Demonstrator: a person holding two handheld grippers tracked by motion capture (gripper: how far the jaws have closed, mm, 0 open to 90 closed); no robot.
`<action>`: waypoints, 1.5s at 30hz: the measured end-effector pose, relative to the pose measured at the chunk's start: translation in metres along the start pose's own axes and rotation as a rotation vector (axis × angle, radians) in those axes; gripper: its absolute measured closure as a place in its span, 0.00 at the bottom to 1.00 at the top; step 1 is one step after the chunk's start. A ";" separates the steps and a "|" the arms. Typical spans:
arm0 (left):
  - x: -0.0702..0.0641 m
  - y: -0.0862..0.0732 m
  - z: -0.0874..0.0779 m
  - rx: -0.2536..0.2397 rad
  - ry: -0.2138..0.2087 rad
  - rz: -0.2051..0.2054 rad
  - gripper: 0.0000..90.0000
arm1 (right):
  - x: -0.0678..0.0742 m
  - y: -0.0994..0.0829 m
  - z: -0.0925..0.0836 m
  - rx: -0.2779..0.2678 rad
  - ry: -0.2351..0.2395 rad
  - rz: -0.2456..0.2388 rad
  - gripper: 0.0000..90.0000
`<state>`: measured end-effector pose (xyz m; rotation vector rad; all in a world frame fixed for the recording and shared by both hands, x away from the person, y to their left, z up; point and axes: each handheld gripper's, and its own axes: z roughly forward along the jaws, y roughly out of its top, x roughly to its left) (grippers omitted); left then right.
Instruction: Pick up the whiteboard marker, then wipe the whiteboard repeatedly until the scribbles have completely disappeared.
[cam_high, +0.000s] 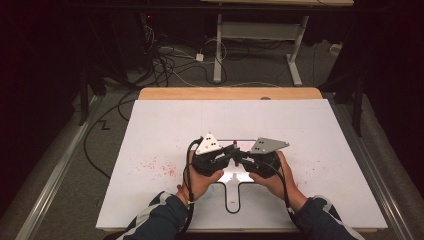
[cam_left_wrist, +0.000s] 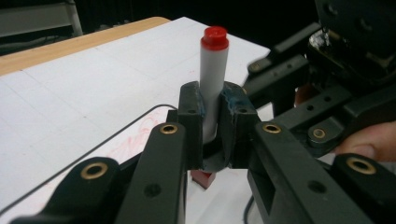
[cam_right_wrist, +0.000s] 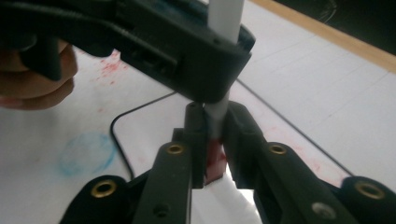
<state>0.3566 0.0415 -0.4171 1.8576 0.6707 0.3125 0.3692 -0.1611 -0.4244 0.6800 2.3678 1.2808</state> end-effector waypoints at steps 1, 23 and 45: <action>0.000 0.000 0.000 0.000 0.013 0.009 0.86 | 0.000 0.002 0.002 0.000 0.003 0.003 0.88; 0.024 -0.055 -0.085 0.094 0.287 0.184 0.22 | -0.018 0.015 0.038 -0.041 0.041 0.021 0.91; 0.023 -0.111 -0.120 0.248 0.318 0.131 0.22 | -0.002 0.027 0.103 0.047 0.087 -0.047 0.91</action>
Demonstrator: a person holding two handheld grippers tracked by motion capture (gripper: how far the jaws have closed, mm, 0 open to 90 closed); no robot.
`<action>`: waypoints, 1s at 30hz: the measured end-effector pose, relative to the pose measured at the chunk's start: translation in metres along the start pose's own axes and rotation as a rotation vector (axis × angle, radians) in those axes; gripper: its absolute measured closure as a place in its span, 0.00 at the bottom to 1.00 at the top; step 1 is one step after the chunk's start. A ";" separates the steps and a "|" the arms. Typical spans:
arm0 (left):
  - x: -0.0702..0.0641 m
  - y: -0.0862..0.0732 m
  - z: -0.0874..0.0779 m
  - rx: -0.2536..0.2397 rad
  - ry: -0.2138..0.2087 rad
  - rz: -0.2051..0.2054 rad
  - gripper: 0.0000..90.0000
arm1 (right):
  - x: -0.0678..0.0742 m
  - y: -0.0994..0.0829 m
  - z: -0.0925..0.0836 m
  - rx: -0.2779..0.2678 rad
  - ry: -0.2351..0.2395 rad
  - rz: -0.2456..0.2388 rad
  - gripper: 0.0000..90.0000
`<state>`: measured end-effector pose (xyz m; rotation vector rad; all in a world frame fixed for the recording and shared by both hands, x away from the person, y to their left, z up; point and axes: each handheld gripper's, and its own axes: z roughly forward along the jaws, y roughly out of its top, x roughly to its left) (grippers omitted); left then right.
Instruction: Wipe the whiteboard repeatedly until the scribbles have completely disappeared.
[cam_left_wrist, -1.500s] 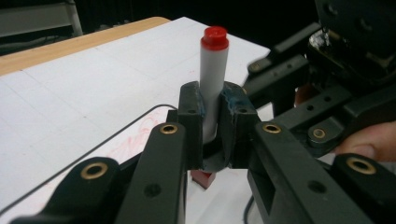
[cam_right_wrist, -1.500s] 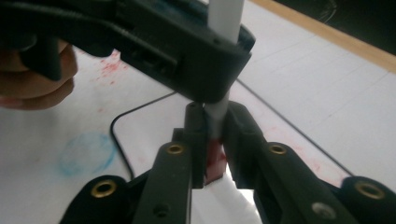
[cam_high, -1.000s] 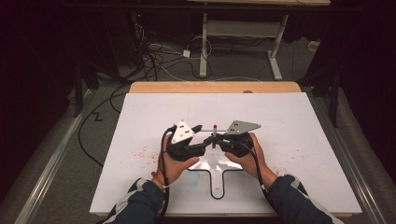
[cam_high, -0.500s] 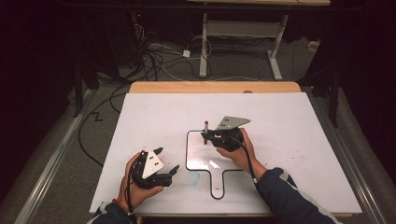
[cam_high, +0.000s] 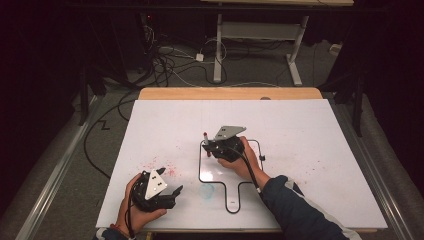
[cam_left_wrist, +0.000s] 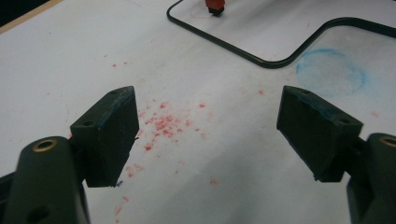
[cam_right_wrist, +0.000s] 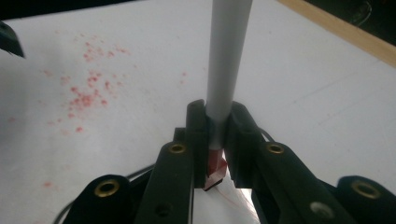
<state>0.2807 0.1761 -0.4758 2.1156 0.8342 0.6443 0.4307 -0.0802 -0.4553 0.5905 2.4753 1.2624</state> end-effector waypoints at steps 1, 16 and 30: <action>0.000 0.000 0.000 0.000 0.000 0.000 0.22 | -0.002 -0.002 0.000 -0.005 0.005 0.020 0.91; 0.001 0.001 0.005 0.018 -0.031 0.009 0.23 | -0.036 -0.033 -0.048 0.033 -0.112 0.029 0.91; 0.000 0.002 0.005 0.023 -0.032 0.016 0.23 | -0.056 -0.049 -0.075 0.049 -0.135 0.110 0.91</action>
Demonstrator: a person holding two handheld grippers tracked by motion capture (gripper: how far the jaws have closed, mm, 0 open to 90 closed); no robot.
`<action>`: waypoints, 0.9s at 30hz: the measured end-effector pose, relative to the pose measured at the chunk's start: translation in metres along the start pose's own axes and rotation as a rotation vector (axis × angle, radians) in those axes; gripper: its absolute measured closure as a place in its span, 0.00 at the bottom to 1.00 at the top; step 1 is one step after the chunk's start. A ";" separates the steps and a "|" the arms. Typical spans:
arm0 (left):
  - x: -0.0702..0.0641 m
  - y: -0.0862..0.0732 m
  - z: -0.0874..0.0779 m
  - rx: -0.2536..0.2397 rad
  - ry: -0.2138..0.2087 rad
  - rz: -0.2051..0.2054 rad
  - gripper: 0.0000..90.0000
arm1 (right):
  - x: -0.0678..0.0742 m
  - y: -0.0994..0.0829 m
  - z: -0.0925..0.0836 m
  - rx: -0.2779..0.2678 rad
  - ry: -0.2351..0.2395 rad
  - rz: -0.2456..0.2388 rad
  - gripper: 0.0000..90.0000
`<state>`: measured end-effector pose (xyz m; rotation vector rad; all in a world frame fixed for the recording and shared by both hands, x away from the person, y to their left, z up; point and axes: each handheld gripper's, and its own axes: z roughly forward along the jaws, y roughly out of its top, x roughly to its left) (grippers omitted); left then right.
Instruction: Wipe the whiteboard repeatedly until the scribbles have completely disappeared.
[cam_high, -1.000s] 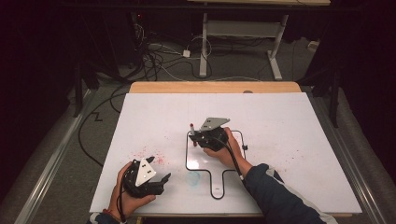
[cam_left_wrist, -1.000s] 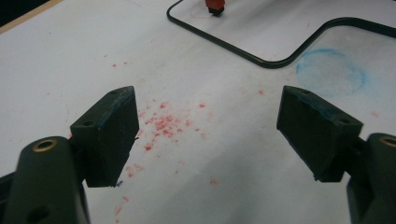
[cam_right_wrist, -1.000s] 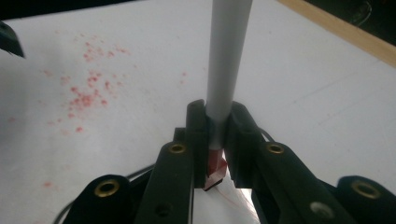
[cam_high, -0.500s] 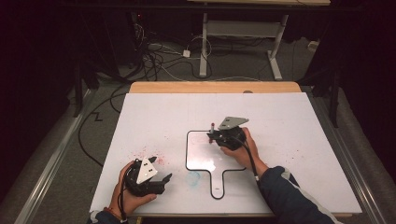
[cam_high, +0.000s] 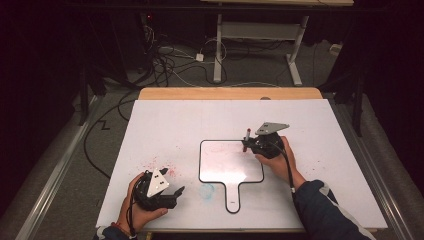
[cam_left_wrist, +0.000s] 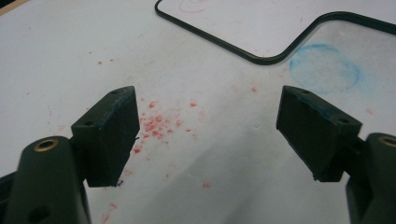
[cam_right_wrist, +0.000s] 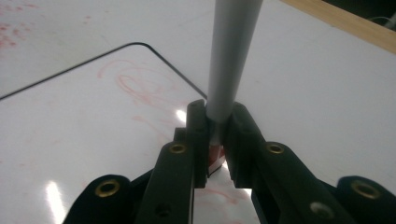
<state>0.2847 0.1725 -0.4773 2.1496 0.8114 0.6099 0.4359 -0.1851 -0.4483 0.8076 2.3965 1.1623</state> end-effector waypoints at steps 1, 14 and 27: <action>0.000 0.000 0.000 0.000 -0.001 -0.002 0.23 | 0.009 0.002 0.005 -0.010 0.039 0.002 0.91; -0.001 0.000 -0.001 -0.001 -0.010 0.006 0.23 | -0.012 -0.004 -0.014 0.057 -0.095 0.000 0.91; -0.002 -0.001 -0.001 0.011 -0.015 0.012 0.23 | -0.008 -0.007 -0.022 0.089 -0.110 -0.024 0.91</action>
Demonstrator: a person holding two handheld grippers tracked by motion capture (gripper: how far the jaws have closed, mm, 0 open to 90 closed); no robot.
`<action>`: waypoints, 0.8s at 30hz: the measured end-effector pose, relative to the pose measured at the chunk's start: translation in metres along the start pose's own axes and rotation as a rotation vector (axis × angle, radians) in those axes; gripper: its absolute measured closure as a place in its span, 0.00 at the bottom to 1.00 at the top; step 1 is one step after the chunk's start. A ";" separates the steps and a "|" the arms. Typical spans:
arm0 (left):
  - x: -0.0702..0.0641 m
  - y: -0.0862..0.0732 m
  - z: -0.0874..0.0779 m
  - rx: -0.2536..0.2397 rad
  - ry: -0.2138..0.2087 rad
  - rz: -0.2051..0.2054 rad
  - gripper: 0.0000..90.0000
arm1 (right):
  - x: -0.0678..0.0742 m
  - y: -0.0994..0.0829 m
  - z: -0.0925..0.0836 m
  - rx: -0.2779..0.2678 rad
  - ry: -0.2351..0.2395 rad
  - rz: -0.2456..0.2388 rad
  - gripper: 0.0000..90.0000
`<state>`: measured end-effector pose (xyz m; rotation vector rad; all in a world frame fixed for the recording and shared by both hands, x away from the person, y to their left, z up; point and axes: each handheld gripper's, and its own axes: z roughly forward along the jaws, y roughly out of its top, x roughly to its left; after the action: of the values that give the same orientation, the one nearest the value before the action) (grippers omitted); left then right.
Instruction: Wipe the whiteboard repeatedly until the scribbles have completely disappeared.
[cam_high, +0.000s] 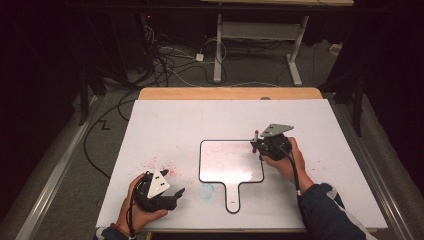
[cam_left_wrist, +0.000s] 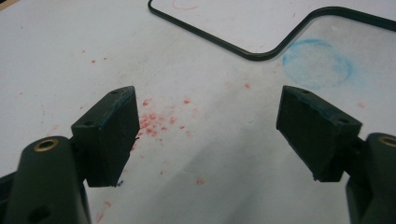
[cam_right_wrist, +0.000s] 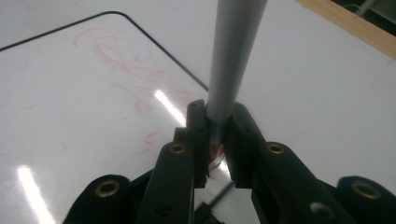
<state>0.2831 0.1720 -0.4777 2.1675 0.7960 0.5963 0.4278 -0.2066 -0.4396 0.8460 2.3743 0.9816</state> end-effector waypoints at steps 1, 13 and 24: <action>0.000 0.000 0.000 0.001 -0.001 0.000 0.23 | 0.001 -0.001 -0.001 -0.001 0.001 0.003 0.91; 0.000 0.000 0.000 -0.004 -0.006 0.005 0.23 | 0.001 -0.009 -0.008 -0.017 0.056 0.009 0.91; 0.000 -0.001 -0.003 -0.015 -0.009 -0.003 0.23 | 0.009 -0.009 -0.014 0.006 0.115 -0.027 0.91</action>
<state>0.2809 0.1737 -0.4765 2.1537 0.7877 0.5881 0.4101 -0.2125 -0.4383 0.7769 2.4799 1.0384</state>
